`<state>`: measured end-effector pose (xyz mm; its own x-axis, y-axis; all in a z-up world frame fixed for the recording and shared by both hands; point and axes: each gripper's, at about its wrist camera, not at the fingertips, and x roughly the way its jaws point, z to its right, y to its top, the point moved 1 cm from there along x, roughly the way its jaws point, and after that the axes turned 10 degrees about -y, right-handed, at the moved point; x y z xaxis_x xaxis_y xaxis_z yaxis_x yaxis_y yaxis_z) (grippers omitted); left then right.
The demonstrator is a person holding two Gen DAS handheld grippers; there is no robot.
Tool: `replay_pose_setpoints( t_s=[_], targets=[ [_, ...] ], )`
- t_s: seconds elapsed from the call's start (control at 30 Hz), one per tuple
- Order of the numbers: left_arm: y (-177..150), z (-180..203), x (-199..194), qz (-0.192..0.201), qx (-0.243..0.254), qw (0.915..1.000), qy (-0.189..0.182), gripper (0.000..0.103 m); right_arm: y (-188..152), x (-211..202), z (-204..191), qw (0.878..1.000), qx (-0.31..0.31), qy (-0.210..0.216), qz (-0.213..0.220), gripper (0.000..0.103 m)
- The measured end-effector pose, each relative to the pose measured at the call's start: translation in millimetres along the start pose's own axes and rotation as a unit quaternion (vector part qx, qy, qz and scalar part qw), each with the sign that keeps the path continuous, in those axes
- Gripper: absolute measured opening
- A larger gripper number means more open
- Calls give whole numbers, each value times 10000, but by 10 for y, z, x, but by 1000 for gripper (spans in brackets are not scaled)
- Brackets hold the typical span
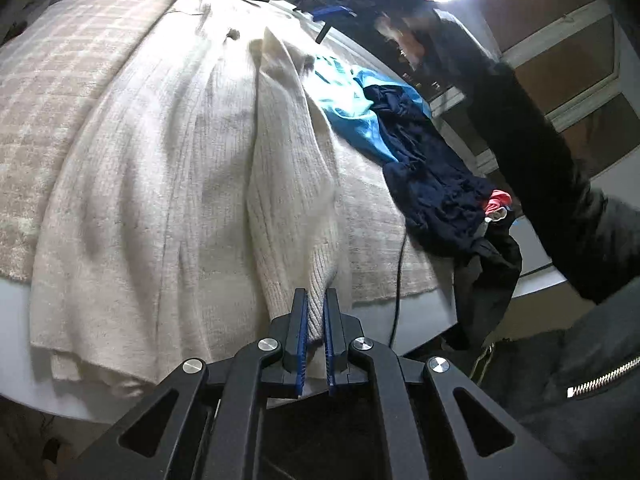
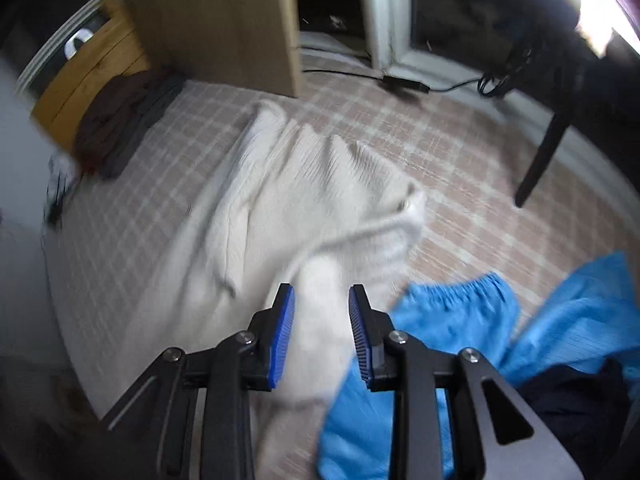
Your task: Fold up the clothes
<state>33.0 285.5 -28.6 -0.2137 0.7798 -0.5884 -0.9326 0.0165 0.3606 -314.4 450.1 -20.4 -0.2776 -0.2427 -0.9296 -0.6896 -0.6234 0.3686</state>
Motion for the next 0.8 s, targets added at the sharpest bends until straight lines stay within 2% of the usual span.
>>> replay_pose_setpoints(
  t_s=[0.13, 0.23, 0.3, 0.33, 0.4, 0.47, 0.5, 0.53, 0.57, 0.7, 0.8],
  targets=[
    [-29, -14, -128, 90, 16, 10000, 7, 6, -526, -29, -119, 9987, -463, -217, 47, 28],
    [-34, -28, -273, 164, 23, 9999, 43, 6, -698, 77, -184, 9954, -826, -478, 3, 28],
    [-38, -38, -345, 214, 2, 9998, 55, 6, -684, 141, -231, 9945, -911, -514, -16, 31],
    [-39, -45, -372, 238, -14, 9997, 69, 6, -656, 168, -257, 9943, -933, -511, -18, 39],
    [-38, -67, -414, 277, -46, 9995, 150, 6, -611, 205, -331, 9931, -1031, -560, 24, 47],
    [-41, -80, -455, 345, -96, 9992, 204, 6, -571, 245, -373, 9922, -1080, -616, 37, 46],
    [-44, -85, -476, 386, -125, 9989, 225, 6, -558, 276, -371, 9926, -1045, -616, -18, 43],
    [-47, -90, -496, 428, -155, 9987, 246, 6, -559, 321, -327, 9940, -911, -572, -174, 16],
    [-54, -96, -523, 482, -193, 9983, 277, 6, -569, 353, -236, 9955, -724, -530, -315, 7],
    [-136, -201, -679, 809, -607, 9940, 411, 7, -683, 334, 234, 9987, 17, -244, -452, 8],
    [-193, -257, -686, 676, -687, 9920, 820, 8, -742, 289, 310, 9989, 9, -294, -376, 16]
  ],
)
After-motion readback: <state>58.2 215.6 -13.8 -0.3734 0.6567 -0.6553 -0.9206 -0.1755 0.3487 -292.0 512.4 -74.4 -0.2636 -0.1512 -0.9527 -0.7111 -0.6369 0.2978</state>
